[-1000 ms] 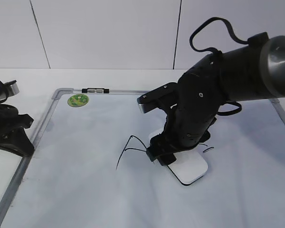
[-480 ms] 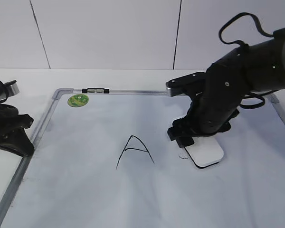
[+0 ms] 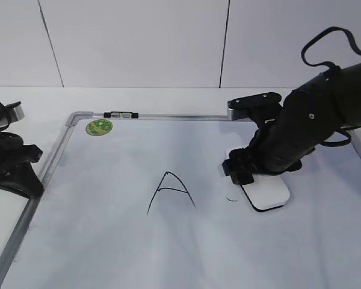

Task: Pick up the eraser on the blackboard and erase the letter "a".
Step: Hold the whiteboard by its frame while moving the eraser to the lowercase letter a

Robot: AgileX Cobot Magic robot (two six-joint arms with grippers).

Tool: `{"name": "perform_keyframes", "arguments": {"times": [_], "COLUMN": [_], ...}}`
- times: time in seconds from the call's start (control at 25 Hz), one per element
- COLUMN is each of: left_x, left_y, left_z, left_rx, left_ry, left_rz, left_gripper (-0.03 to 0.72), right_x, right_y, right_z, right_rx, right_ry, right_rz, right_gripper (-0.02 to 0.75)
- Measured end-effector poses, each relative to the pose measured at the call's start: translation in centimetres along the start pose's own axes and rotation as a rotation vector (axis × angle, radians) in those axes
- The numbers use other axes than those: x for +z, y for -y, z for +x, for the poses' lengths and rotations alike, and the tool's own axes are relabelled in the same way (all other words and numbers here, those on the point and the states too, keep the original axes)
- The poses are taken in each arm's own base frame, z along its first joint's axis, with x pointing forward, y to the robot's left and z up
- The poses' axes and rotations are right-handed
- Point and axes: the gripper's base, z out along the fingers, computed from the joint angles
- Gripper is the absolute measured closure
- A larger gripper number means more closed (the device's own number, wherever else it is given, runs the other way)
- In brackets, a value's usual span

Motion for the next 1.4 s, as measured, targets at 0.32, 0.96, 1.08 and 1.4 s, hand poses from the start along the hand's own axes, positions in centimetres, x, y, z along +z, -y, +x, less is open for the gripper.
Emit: {"name": "perform_keyframes", "arguments": {"times": [0.32,0.96,1.08,1.4], "left_x": [0.0,0.0,0.0,0.0], "left_y": [0.0,0.0,0.0,0.0], "left_z": [0.0,0.0,0.0,0.0], "left_rx": [0.000,0.000,0.000,0.000], "left_ry": [-0.002,0.000,0.000,0.000], "left_rz": [0.001,0.000,0.000,0.000], "left_gripper": [0.642,0.642,0.642,0.642], "right_x": [-1.0,-1.4,-1.6,-1.6], "right_y": [-3.2,-5.7,-4.8,-0.6], "right_z": [0.8,1.6,1.7,1.7], "right_rx": [-0.129,-0.174,-0.148,-0.038], "right_ry": [-0.021,-0.007,-0.011,-0.048], "right_rz": [-0.007,-0.052,-0.043,0.011], "right_gripper": [0.175,0.175,0.175,0.175]}}
